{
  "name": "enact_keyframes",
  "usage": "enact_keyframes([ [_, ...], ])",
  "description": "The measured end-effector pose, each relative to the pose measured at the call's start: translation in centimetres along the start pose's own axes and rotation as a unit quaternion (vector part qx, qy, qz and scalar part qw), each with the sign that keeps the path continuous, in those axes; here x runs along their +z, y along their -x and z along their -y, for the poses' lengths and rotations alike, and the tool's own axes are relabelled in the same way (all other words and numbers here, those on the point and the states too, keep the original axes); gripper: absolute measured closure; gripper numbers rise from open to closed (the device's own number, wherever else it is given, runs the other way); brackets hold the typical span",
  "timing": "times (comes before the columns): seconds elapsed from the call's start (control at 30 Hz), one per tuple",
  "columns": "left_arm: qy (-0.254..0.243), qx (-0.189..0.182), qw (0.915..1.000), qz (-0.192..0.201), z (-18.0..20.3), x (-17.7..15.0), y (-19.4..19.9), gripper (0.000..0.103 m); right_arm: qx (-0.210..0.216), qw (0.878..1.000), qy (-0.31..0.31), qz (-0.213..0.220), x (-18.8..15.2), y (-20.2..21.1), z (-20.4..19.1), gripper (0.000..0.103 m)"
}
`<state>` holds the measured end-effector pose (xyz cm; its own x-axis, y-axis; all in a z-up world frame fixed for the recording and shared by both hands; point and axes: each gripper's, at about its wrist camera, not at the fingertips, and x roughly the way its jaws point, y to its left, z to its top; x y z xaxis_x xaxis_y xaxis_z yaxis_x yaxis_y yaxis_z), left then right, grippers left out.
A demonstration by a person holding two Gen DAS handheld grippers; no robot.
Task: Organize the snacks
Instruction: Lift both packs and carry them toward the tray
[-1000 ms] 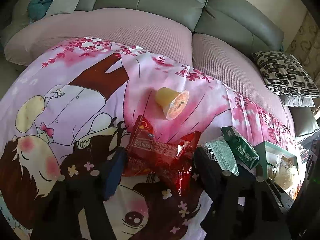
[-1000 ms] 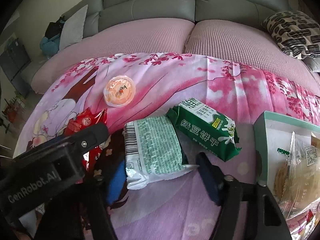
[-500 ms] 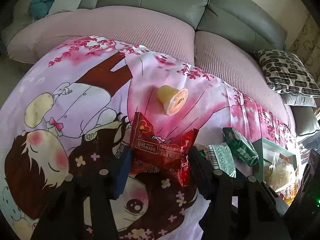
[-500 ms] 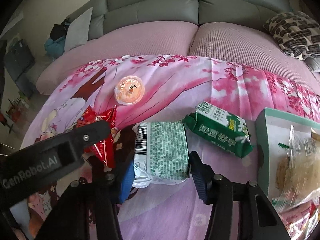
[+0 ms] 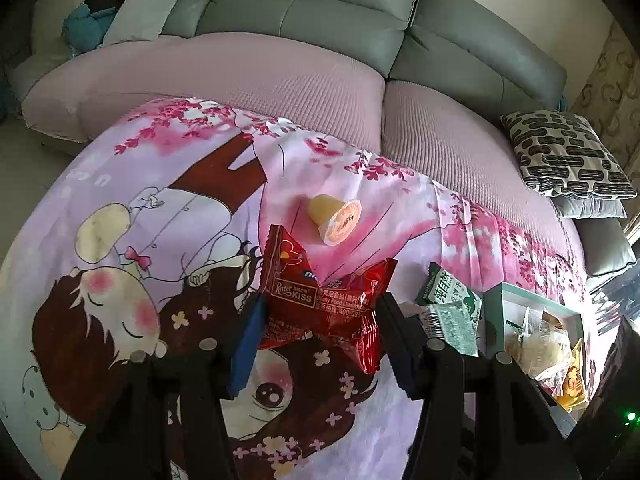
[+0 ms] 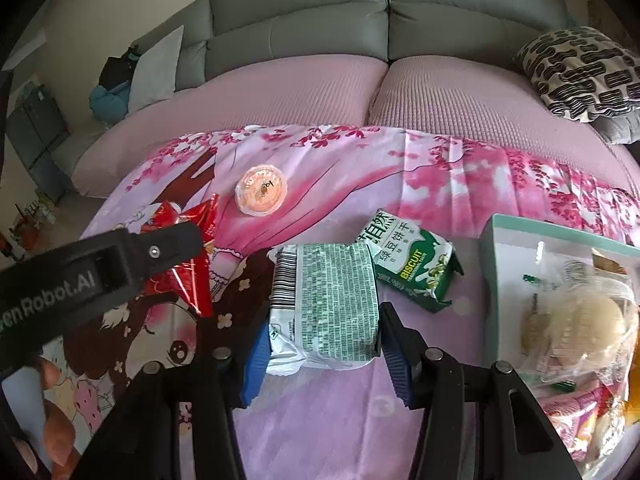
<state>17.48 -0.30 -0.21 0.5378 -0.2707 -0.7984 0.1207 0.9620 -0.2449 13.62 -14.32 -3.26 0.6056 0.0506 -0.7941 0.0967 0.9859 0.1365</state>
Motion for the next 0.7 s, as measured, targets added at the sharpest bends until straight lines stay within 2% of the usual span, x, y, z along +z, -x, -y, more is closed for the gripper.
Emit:
enact_keyframes([
  [0.37, -0.004, -0.005, 0.9995, 0.033, 0.5, 0.4, 3.1, 0.045, 0.006, 0.999, -0.027, 0.040, -0.1, 4.8, 1.3, 0.050],
  [0.7, -0.025, -0.022, 0.9981, 0.052, 2.8, 0.1, 5.1, 0.045, -0.004, 0.995, -0.053, 0.081, -0.6, 9.3, 3.1, 0.050],
])
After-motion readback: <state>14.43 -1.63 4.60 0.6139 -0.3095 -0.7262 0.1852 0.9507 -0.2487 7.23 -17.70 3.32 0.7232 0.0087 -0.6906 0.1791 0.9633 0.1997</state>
